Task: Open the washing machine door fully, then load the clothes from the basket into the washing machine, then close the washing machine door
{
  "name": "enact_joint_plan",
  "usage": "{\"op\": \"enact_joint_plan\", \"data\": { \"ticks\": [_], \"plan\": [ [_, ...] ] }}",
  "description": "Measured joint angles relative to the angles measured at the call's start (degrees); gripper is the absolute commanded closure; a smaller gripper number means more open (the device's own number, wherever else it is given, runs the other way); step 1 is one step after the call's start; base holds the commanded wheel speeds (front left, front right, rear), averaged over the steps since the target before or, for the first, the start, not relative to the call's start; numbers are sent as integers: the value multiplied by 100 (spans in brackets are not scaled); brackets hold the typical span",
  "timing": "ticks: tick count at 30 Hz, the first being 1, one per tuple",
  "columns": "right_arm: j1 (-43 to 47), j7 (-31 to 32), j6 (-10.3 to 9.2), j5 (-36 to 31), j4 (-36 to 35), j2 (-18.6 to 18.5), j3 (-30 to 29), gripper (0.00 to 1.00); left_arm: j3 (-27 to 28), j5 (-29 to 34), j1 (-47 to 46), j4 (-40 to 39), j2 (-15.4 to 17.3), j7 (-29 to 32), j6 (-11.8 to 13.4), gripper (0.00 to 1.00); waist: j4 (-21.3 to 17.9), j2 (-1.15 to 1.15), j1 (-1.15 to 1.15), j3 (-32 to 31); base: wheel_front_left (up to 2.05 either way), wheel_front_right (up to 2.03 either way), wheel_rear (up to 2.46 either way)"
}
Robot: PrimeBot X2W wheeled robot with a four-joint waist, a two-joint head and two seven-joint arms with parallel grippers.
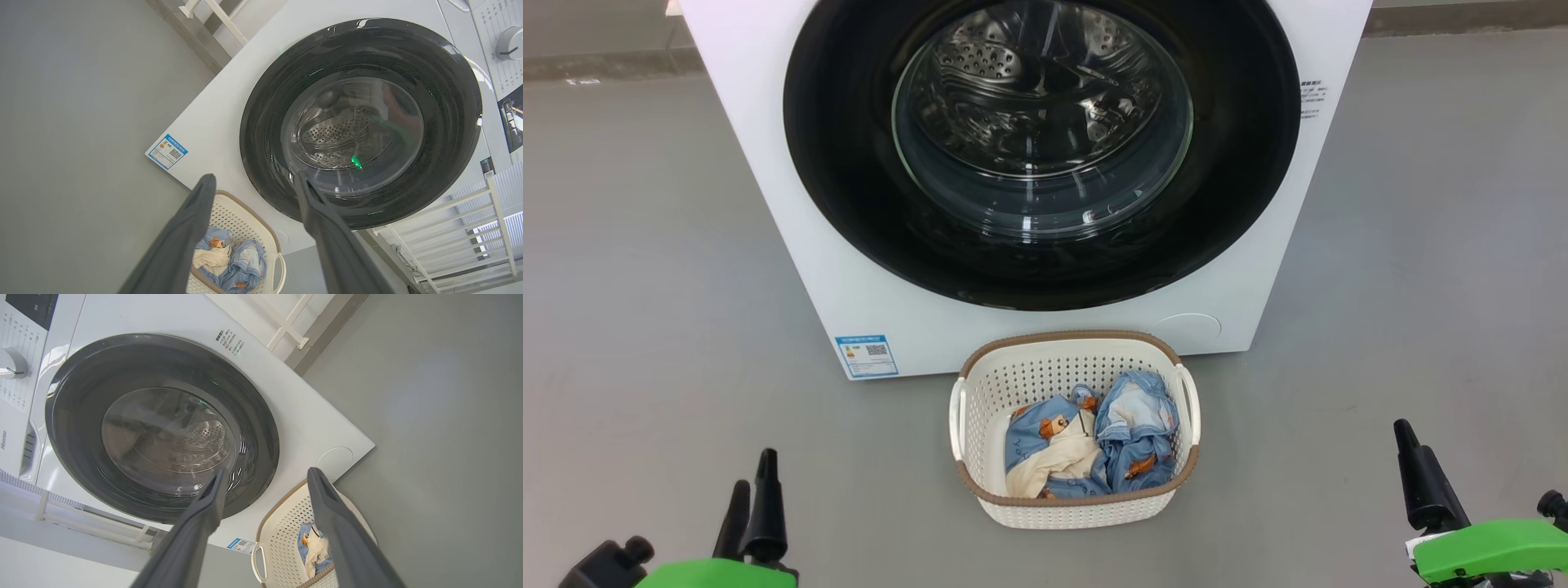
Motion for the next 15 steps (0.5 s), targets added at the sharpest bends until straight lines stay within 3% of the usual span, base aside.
{"op": "enact_joint_plan", "data": {
  "ticks": [15],
  "plan": [
    [-18,-243,0,-2000,-108,98,-49,0,-267,1580,0,-47,41,-252,197,0,4,0,0,-4,0,0,0]
  ]
}}
